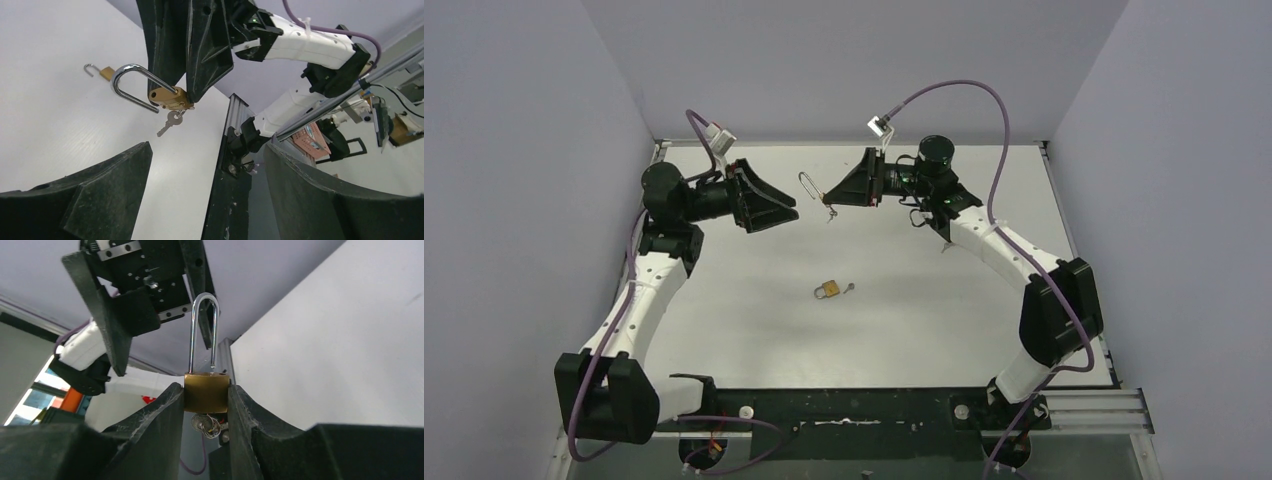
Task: Lock with the key
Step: Pick up the lock from the center of the board, then lock the lock.
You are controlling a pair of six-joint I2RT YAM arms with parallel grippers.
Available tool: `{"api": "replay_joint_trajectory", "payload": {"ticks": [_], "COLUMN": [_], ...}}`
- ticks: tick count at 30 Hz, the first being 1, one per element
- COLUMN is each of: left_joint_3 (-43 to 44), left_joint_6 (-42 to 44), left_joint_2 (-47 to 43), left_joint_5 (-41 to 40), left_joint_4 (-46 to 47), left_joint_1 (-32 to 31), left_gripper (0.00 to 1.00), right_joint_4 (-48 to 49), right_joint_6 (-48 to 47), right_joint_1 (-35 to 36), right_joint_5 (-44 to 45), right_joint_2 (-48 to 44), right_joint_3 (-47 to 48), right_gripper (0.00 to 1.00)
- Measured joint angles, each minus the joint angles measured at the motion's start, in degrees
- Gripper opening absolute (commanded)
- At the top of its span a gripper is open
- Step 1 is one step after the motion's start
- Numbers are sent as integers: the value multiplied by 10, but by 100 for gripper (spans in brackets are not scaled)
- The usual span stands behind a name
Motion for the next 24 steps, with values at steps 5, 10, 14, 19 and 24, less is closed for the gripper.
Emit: {"api": "replay_joint_trajectory", "payload": {"ticks": [5,10,14,19,24], "left_joint_3": [-9,-10,-10,8,47], "left_joint_6": [-76,-69,-77,-142,-224], "left_joint_2": [11,13,13,25,51], "left_joint_5": [32,34,35,38,38], "left_joint_4": [125,127,138,218,322], "left_joint_1": [2,5,10,14,14], "left_gripper": [79,79,80,80,80], "right_joint_4": [152,383,537,587,602], "right_joint_6": [136,337,469,521,531], "right_joint_1": [5,9,17,31,46], "right_joint_5": [-42,-63,-70,-79,-82], "right_joint_2": [0,10,32,39,39], "right_joint_3": [-14,-27,-25,-25,-27], "right_gripper": [13,10,10,10,9]}}
